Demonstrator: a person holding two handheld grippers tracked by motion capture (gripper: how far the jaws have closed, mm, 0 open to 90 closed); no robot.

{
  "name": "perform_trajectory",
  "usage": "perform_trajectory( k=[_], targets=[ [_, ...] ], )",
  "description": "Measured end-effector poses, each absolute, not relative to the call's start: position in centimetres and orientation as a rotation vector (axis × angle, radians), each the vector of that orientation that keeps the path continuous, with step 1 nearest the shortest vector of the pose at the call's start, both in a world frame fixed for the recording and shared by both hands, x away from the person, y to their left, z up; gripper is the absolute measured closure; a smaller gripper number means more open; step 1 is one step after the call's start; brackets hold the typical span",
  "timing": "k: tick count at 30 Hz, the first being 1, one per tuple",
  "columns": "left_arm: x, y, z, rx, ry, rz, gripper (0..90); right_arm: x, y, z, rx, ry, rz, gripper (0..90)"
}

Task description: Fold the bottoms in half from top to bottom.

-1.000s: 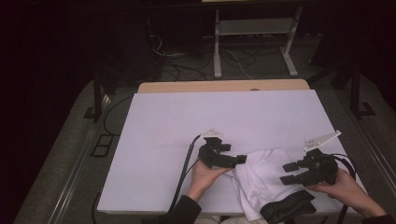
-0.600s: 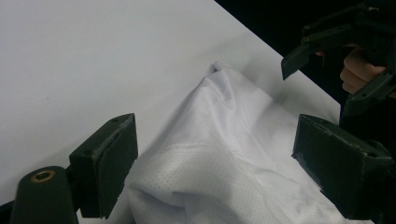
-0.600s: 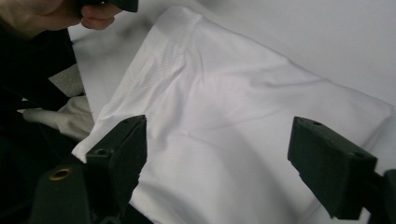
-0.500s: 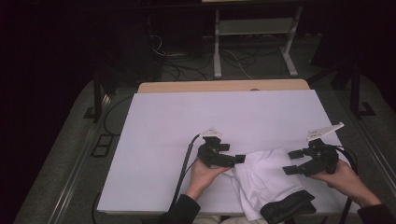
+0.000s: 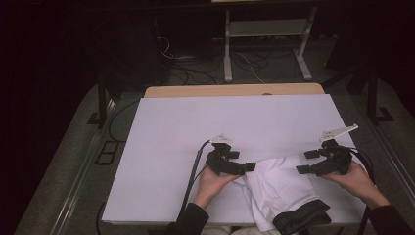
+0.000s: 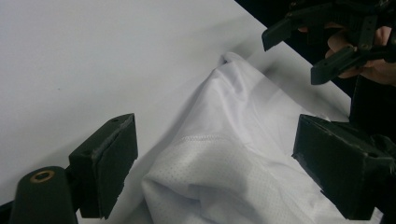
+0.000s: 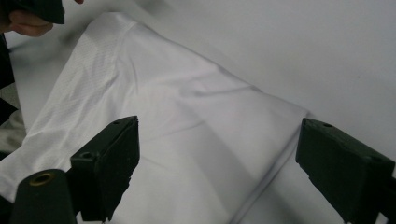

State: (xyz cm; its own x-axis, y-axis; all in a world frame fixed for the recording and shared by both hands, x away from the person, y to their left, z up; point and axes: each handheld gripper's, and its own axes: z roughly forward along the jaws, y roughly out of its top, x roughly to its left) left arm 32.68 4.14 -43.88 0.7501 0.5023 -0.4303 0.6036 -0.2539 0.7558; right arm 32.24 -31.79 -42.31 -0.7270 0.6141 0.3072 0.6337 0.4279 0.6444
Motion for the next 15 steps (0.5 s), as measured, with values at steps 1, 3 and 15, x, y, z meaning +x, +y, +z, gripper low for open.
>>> perform_trajectory(
  k=[1, 3, 15],
  targets=[
    [32.7, 4.1, -43.9, 1.91, 0.849, -0.124, 12.9, 32.4, -31.9, -42.4, -1.156, -2.629, -1.209, 13.5],
    [32.8, 4.1, -44.0, 1.913, 0.852, -0.125, 12.9, 32.7, -32.1, -42.5, -1.169, -2.626, -1.22, 13.6],
    [33.1, 3.8, -44.8, 1.95, 0.857, -0.146, 13.0, 34.3, -32.8, -43.6, -1.264, -2.593, -1.219, 19.3]
  ],
)
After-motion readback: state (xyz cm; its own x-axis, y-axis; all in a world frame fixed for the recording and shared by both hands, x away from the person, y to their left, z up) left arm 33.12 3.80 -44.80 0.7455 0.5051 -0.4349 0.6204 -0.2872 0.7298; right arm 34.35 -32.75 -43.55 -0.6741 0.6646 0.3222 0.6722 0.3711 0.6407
